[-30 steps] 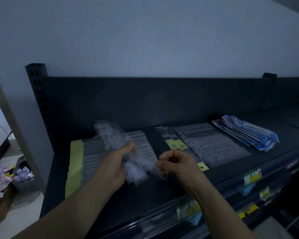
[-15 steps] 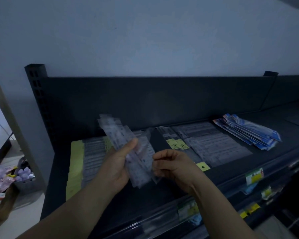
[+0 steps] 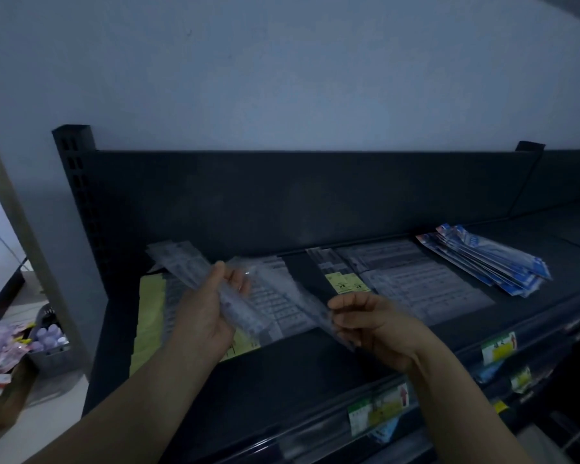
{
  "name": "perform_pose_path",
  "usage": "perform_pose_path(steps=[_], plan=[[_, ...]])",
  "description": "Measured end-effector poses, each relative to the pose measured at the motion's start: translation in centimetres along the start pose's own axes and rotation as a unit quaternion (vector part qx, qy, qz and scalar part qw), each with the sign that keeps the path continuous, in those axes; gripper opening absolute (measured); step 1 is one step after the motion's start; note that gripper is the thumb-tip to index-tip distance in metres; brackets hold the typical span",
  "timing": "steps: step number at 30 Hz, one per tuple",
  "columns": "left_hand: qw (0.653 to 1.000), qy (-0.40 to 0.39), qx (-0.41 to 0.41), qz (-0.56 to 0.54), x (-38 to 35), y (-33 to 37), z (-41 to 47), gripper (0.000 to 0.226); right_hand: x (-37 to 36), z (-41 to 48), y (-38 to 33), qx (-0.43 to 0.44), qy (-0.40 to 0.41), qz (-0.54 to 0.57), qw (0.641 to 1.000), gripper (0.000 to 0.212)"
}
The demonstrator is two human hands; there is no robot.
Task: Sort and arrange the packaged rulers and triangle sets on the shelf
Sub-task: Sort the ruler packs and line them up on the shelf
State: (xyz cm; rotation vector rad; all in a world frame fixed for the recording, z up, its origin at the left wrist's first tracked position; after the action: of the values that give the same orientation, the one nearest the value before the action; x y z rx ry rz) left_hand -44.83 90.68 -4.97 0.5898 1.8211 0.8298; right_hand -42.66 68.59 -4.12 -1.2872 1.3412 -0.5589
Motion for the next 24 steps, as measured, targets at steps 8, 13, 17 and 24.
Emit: perform_pose_path(steps=[8,13,17,24], plan=[[0.994,-0.066,0.055,0.062,-2.0,-2.6,-0.9,0.047,-2.1,1.1,-1.2,0.076,0.02,0.05,0.996,0.019],[0.977,-0.175,0.042,0.112,-3.7,-3.8,-2.0,0.051,-6.2,1.6,-1.1,0.121,-0.034,0.003,0.992,0.014],[0.983,-0.131,0.067,0.111,-2.8,-3.8,-1.7,0.039,-7.3,0.8,-0.1,0.132,-0.055,-0.132,0.981,0.019],[0.997,-0.055,0.038,0.03,-1.8,-2.6,-1.4,0.026,-7.4,-0.1,0.4,0.125,-0.071,-0.273,0.951,0.016]])
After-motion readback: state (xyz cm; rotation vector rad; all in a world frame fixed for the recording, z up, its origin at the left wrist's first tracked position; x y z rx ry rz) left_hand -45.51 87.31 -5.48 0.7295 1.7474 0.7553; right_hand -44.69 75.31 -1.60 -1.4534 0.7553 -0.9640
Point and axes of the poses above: each hand's wrist, its own z-axis towards the middle knuckle, its own x-axis out of the back of the hand, y = z × x, the point moved 7 cm from there along z, towards the middle knuckle, and after that the axes turned 13 degrees about z, right-handed, at the moved point
